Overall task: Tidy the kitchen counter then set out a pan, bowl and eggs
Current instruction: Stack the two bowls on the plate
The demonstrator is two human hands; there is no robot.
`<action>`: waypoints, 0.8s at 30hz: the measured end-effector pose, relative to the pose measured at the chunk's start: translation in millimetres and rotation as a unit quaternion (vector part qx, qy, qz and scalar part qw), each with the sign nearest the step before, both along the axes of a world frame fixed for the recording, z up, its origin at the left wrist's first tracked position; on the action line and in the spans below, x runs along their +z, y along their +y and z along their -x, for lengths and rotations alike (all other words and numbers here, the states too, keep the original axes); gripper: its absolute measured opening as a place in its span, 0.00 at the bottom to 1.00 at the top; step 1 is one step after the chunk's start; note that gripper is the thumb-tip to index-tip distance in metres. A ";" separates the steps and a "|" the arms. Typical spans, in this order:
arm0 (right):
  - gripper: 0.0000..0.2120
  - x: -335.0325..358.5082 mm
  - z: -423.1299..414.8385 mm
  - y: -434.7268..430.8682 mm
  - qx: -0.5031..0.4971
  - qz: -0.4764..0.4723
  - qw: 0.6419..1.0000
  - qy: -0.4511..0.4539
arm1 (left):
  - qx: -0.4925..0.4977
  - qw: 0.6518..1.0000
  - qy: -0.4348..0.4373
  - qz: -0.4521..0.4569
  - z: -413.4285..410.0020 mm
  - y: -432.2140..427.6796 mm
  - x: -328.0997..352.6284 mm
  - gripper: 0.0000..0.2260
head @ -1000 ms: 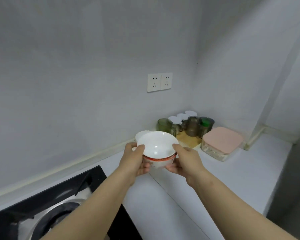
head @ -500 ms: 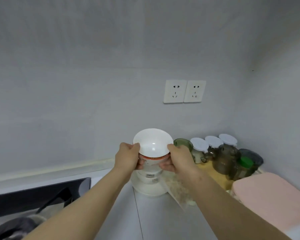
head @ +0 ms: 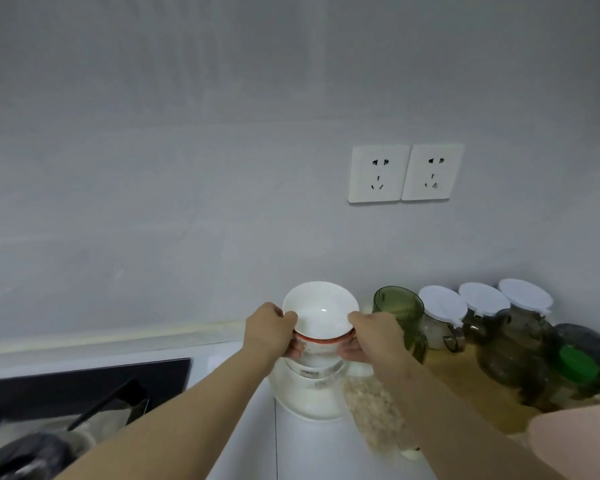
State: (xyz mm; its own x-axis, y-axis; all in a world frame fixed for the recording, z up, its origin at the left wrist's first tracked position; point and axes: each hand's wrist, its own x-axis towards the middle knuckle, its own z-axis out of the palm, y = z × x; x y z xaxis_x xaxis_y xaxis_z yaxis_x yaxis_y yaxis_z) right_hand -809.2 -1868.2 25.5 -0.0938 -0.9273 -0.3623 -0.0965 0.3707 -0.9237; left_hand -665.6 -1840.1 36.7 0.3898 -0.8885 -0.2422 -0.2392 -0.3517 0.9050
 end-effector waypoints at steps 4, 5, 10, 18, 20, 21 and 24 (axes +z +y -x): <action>0.10 -6.3 1.3 -1.2 0.045 0.038 0.992 0.111 | 0.008 1.000 -0.009 -0.017 1.4 -0.8 -9.2 0.06; 0.11 -7.7 0.9 -0.7 0.056 0.046 0.989 0.126 | 0.013 1.000 -0.012 -0.019 1.5 0.1 -10.7 0.07; 0.13 -11.8 -1.5 -0.1 0.081 0.076 0.977 0.183 | 0.024 0.999 -0.021 -0.030 -2.2 -0.9 -17.1 0.09; 0.14 -13.2 -1.5 -0.2 0.091 0.051 0.962 0.252 | 0.007 0.998 -0.032 -0.046 -4.4 -1.7 -9.5 0.10; 0.14 -14.9 -2.2 -0.3 0.090 0.039 0.964 0.246 | 0.002 0.997 -0.030 -0.064 -6.7 -5.2 -6.5 0.10; 0.14 -15.9 -2.2 -0.6 0.087 0.033 0.967 0.239 | 0.003 0.997 -0.029 -0.071 -7.6 -6.6 -5.2 0.10; 0.12 -18.8 -5.2 -0.9 0.086 0.003 0.977 0.193 | -0.005 0.992 -0.093 -0.080 -7.5 -9.6 -7.3 0.09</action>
